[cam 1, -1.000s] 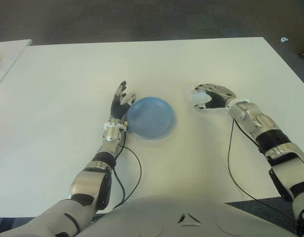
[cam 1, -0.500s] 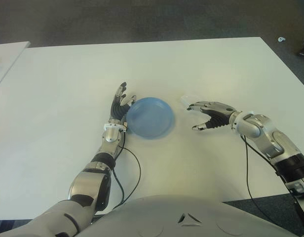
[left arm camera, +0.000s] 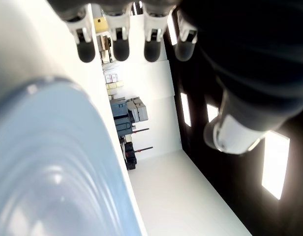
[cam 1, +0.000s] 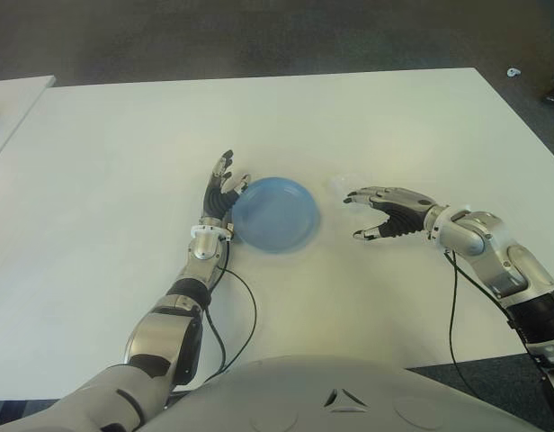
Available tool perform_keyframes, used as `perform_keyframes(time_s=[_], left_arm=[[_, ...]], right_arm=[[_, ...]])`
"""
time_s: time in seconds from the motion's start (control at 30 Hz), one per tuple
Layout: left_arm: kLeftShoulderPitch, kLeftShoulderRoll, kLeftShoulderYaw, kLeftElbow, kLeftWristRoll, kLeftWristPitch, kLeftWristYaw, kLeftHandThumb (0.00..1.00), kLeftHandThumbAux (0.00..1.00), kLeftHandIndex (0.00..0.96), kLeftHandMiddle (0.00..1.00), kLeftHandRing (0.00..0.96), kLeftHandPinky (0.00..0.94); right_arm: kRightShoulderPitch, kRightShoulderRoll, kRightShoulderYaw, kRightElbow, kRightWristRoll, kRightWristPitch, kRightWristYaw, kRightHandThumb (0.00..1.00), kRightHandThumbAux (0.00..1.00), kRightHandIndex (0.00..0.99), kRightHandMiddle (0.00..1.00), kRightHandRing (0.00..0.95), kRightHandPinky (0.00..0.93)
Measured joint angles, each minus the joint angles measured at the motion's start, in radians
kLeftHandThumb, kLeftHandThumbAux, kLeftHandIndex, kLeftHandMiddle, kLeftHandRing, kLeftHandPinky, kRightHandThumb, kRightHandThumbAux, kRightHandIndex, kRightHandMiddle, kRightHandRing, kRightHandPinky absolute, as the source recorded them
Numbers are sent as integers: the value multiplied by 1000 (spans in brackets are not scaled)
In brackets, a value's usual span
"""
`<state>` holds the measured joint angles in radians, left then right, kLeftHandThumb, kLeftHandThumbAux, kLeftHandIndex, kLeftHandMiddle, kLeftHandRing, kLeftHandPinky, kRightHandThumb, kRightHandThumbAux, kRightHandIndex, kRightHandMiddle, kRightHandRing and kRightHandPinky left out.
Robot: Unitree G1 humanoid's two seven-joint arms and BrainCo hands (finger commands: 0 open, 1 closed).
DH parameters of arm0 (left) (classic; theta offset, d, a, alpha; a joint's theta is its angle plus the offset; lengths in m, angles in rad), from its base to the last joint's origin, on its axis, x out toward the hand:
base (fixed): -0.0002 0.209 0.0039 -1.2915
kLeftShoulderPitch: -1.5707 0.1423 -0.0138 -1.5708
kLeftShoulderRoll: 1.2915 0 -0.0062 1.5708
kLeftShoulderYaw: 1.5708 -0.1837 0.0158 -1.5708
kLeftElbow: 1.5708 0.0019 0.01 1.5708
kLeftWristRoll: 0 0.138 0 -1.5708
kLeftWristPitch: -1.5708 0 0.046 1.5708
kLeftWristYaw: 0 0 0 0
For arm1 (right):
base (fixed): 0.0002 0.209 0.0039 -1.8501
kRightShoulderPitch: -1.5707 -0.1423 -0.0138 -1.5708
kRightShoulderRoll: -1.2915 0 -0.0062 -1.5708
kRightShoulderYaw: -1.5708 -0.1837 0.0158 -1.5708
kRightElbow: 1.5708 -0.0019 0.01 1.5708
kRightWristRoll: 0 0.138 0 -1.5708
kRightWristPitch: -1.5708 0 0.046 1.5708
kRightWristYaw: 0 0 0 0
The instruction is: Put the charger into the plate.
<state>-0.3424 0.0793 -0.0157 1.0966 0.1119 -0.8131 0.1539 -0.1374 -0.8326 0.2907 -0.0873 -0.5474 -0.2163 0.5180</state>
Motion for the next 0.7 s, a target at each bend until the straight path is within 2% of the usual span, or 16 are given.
perform_keyframes(time_s=[0.4, 0.7], left_arm=[[0, 2, -2, 1, 0, 0, 0, 0, 655, 0, 0, 0, 0], [0, 4, -2, 1, 0, 0, 0, 0, 666, 0, 0, 0, 0]], right_arm=[[22, 0, -17, -1, -14, 0, 19, 0, 348, 0, 0, 0, 0], [21, 28, -54, -7, -78, 0, -92, 0, 349, 0, 0, 0, 0]])
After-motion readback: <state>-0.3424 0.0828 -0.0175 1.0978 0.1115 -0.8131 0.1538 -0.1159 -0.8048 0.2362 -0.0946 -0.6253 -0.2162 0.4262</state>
